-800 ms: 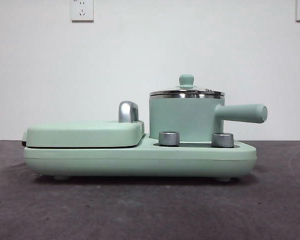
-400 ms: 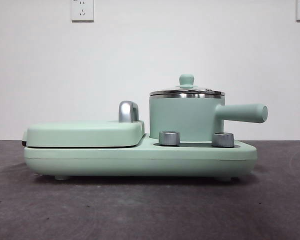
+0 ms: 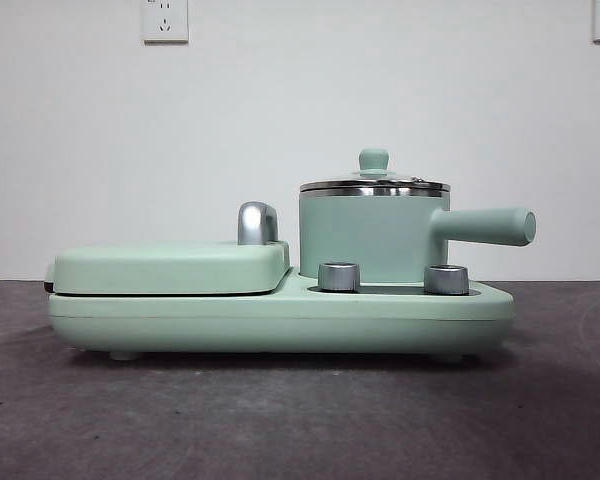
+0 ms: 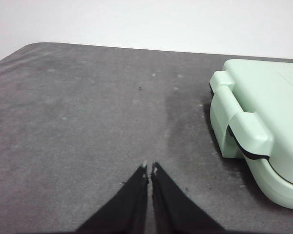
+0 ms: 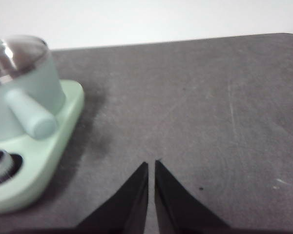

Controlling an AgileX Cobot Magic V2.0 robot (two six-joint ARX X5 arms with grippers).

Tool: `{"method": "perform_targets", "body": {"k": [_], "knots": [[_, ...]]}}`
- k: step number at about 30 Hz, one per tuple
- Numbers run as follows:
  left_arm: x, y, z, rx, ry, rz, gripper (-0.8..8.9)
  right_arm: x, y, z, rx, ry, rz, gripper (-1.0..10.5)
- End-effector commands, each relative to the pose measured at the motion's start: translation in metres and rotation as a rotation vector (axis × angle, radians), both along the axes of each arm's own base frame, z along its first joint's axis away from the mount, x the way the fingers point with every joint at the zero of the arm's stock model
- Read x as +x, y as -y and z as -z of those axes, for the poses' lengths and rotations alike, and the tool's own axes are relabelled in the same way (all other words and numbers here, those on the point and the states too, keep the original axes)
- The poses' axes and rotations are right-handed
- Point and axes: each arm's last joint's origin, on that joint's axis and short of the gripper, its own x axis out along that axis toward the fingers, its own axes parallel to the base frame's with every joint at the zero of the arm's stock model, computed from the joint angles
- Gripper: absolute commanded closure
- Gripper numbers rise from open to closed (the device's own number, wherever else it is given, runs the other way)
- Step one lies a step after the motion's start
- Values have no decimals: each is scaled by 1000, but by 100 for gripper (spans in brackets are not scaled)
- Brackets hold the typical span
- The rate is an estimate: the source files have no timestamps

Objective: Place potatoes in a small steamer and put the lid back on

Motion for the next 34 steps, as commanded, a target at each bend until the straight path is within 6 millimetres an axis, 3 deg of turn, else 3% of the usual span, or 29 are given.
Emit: {"method": "perform_targets", "body": {"k": [1,14,34], "knots": [[1,0,7,14,-22,-2,794,0,0,9,-67,13,-13,927],[1,0,7,14,-22,-2,794,5,0,46,-130,62,-27,927],[1,0,7,14,-22,-2,794,7,0,50,-77,83,-16,927]]}}
